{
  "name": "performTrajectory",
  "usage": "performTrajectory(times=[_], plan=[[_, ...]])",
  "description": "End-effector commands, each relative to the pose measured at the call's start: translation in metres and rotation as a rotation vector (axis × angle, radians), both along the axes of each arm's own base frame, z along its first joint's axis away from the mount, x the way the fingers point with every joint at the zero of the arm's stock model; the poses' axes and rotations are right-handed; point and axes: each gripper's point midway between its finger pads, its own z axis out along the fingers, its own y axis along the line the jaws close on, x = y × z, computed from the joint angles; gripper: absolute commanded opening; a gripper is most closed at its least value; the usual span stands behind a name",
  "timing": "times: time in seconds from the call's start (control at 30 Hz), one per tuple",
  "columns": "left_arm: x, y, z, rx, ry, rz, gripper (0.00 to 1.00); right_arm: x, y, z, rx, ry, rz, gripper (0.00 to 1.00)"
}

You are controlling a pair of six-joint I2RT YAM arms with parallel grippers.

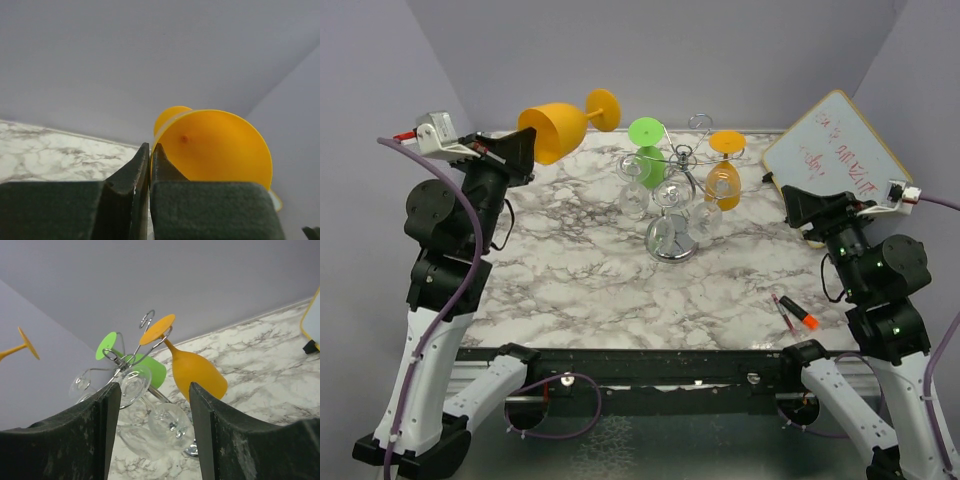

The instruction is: Place the wine glass upside down on the wine glass rack

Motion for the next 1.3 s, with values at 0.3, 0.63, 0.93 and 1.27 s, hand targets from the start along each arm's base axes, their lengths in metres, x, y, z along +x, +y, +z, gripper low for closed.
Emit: performTrajectory(times=[0.3,0.63,0.93,1.27], plan=[[-0.006,-0.096,0.019,-0.149,-0.103,-0.557,0.0,-0.014,0.046,0.025,0.126,-0.164,0.274,0.67],[-0.015,-0.145,0.033,-0.178,-0.161,-0.696,0.0,-0.014,0.062,0.033,0.244,-0.198,0.371,0.67],[-0.029,-0.209,0.046,-0.233,-0.277,-0.746,0.0,-0.016,0.058,0.044,0.452,-0.207,0.385,0.63],[-0.029,-0.259,0.048,-0.188,-0.41,-0.641,0.0,-0.033,0.042,0.068,0.73,-0.275,0.417,0.63]])
